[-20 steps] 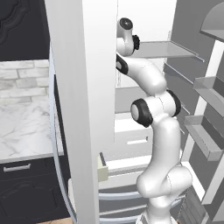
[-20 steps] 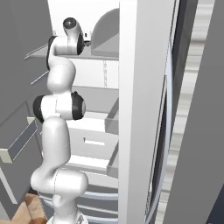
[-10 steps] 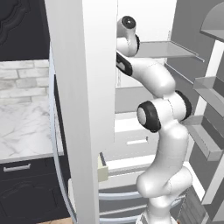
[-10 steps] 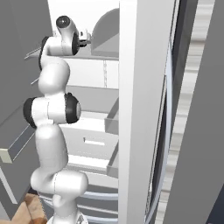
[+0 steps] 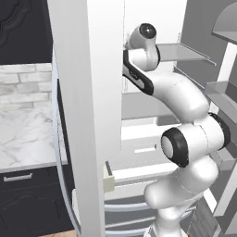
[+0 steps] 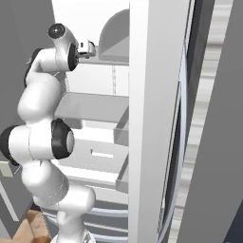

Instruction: Move the squash and grapes from the second highest shelf to the top shelf to make space. Then, place the pitcher from the counter on the cleared second highest shelf.

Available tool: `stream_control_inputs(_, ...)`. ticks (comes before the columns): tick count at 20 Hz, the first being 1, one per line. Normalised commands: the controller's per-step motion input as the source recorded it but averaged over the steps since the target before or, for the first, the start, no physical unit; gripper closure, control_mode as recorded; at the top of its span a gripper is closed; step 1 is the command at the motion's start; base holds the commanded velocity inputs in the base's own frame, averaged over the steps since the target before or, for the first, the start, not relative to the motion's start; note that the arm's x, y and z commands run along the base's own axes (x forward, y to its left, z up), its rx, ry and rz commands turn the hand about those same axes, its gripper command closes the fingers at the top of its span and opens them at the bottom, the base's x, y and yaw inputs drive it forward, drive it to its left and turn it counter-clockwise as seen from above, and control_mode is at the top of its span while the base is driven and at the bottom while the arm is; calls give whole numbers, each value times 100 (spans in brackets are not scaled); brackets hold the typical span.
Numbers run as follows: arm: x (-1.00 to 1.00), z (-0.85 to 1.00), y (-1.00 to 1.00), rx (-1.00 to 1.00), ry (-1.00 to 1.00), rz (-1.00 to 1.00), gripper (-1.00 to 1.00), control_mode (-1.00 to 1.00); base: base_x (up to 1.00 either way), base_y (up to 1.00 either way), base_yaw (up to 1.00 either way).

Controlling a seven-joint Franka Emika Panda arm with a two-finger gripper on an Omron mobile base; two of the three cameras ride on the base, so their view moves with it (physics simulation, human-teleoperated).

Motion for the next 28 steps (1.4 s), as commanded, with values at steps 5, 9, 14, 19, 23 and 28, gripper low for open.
stream_control_inputs(5, -100, -8, -66, 0, 0, -11, -100, -100, 0, 0, 0)
stream_control_inputs(9, -100, -6, -63, 1, 0, -6, -100, -100, 0, 0, 0)
stream_control_inputs(14, -100, -19, -44, 0, 0, -1, -100, -100, 0, 0, 0)
stream_control_inputs(19, -96, -30, -8, 0, 5, 0, -100, -100, 0, 0, 0)
stream_control_inputs(23, -53, -12, 11, -2, 9, 0, -100, -100, 0, 0, 0)
stream_control_inputs(28, -2, 0, 0, 0, 0, 0, -100, -100, 0, 0, 0)
